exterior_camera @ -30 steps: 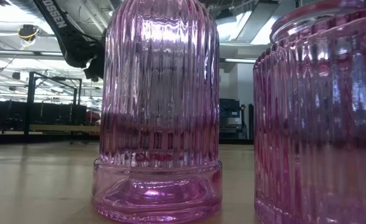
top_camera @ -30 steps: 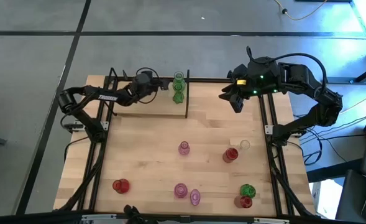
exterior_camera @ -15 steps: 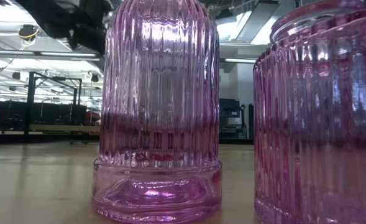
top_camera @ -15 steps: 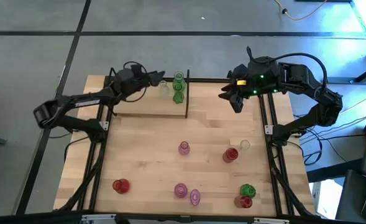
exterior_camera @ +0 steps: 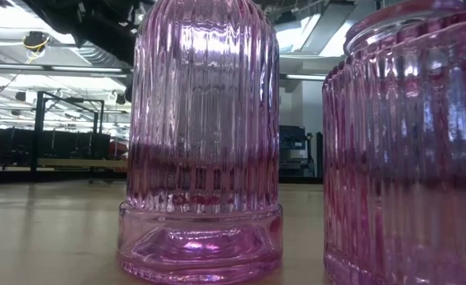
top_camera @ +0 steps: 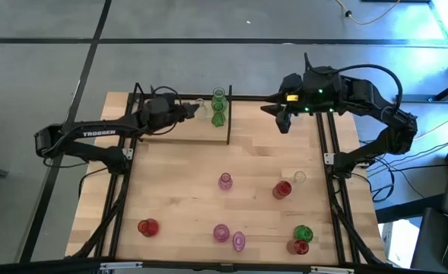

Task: Sort vases onto shelf
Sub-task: Put the bottom left transparent vase on the shelf

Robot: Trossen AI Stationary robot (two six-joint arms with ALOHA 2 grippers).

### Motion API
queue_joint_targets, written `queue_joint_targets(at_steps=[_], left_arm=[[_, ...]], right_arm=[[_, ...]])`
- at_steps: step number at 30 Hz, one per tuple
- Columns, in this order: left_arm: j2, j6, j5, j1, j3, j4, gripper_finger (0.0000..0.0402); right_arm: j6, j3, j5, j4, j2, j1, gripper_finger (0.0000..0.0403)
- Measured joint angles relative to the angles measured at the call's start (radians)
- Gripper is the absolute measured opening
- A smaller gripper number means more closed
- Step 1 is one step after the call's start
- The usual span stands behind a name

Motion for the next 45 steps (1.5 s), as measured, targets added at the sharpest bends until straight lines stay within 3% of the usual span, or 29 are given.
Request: queue_joint_targets(at_steps=[4, 10, 18, 23, 29, 45], left_arm=[[0.001, -0.039, -0.025, -0.030, 0.000, -0.091, 0.0012], [0.017, -0.183, -0.070, -0.041, 0.000, -0.318, 0.0001], [0.168, -0.247, 0.048, -0.043, -0.002, -0.252, 0.0000], [0.242, -0.274, -0.005, -0.051, -0.002, -0.128, 0.0000], [0.254, -0.301, -0.088, -0.049, -0.002, -0.126, 0.0000], [0.275, -0.274, -0.063, 0.008, 0.000, -0.152, 0.0000]], right_arm=[[0.003, 0.000, 0.001, 0.000, -0.002, 0.000, 0.0156], [0.005, 0.000, 0.002, 0.005, -0.001, 0.000, 0.0156], [0.005, 0.000, 0.002, 0.013, -0.002, 0.000, 0.0156], [0.023, 0.000, 0.001, 0.022, -0.002, 0.000, 0.0156], [0.055, 0.000, -0.024, 0.012, -0.001, 0.000, 0.0156], [0.058, 0.000, -0.027, 0.006, -0.001, 0.000, 0.0156]])
